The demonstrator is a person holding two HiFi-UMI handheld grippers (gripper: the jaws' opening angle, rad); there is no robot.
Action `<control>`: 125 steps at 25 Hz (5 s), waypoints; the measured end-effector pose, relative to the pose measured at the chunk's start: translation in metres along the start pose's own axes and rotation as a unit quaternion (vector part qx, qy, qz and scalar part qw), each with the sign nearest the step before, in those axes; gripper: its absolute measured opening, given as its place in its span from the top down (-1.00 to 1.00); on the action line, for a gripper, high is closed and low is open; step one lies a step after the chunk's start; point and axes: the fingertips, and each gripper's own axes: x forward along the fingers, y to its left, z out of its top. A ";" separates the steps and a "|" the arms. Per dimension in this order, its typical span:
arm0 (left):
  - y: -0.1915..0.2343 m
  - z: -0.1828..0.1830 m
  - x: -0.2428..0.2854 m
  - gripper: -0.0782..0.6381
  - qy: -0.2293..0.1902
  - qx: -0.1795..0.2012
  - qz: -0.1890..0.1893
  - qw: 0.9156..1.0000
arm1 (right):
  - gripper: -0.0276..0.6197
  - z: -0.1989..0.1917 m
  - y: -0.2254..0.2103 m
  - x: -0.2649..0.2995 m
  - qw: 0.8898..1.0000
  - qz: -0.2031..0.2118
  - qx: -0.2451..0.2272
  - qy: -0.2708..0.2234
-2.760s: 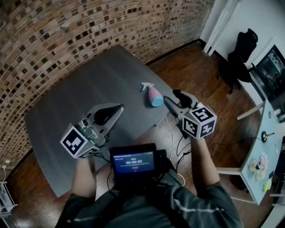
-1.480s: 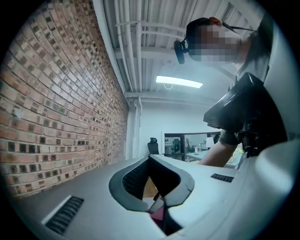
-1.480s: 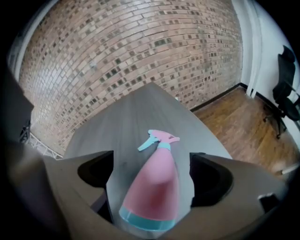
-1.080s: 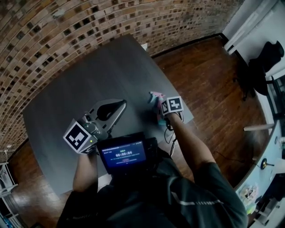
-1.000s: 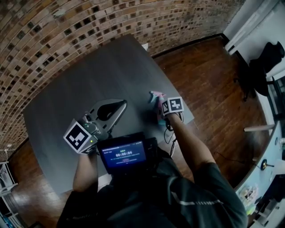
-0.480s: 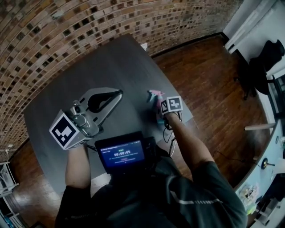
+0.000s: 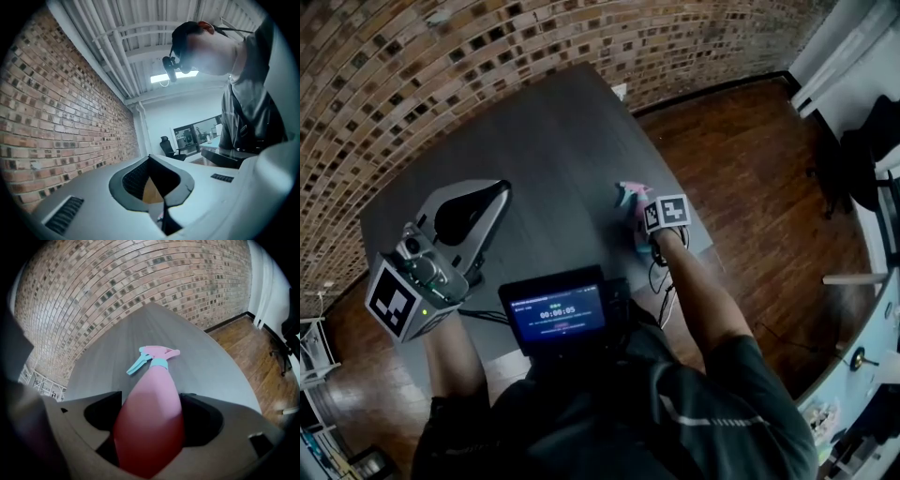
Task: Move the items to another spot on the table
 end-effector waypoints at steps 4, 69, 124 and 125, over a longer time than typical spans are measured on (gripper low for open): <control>0.003 0.014 -0.003 0.79 -0.016 0.073 0.030 0.997 | -0.32 0.002 -0.001 0.001 1.000 0.006 -0.007 -0.002; -0.093 0.081 -0.649 0.79 0.093 0.102 0.486 0.863 | -0.30 -0.178 0.762 0.108 0.851 0.267 -0.449 0.053; -0.184 0.178 -1.131 0.79 0.091 0.123 0.556 0.817 | -0.30 -0.421 1.229 0.097 0.787 0.382 -0.479 -0.069; -0.173 0.174 -1.135 0.79 0.092 0.116 0.549 0.823 | -0.30 -0.410 1.231 0.104 0.796 0.380 -0.466 -0.075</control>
